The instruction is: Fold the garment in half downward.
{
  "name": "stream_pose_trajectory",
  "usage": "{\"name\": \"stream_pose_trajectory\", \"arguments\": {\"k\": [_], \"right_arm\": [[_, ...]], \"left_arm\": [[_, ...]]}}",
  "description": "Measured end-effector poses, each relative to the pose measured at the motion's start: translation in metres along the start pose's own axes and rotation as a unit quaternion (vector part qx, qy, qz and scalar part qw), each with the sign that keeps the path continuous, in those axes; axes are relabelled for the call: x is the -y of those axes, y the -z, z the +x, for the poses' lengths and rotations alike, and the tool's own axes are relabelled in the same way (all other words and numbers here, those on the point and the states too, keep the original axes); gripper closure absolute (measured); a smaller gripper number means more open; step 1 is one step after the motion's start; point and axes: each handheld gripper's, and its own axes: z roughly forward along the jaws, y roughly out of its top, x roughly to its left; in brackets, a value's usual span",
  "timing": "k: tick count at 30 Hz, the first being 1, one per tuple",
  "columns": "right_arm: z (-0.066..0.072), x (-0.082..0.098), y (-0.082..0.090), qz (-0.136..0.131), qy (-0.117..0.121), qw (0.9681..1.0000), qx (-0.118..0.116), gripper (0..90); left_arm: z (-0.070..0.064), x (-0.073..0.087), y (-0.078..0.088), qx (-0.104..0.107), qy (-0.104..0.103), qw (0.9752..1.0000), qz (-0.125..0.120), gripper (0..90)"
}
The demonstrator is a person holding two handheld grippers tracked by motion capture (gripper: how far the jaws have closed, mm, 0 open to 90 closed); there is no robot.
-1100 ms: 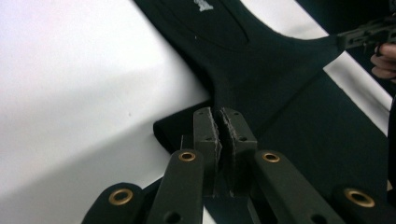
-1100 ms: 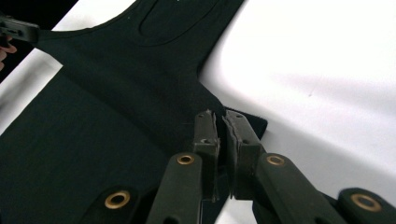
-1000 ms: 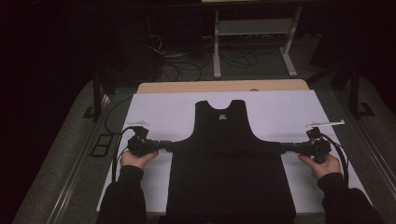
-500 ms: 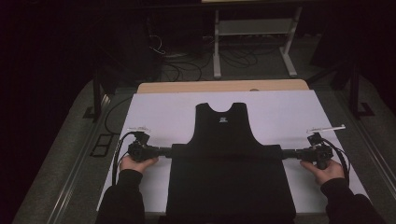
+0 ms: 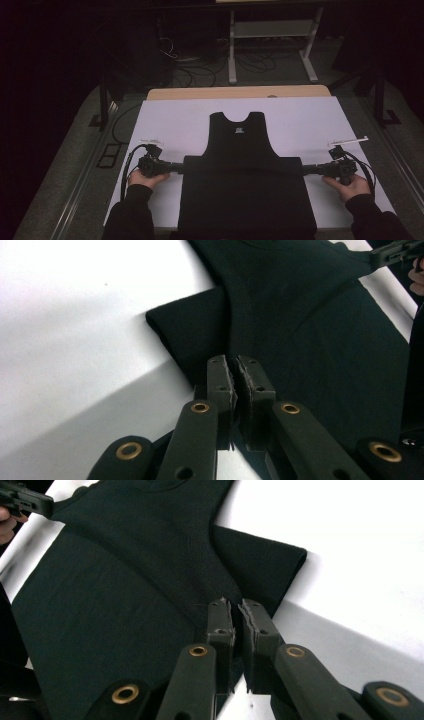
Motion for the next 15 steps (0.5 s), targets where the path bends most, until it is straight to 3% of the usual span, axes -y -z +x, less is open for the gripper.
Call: {"name": "stream_pose_trajectory", "arguments": {"k": [15], "right_arm": [[-0.0018, 0.0055, 0.0069, -0.004, -0.013, 0.9999, 0.008, 82.7]], "left_arm": [[0.0010, 0.0043, 0.0051, -0.003, 0.010, 0.9999, 0.004, 84.4]]}}
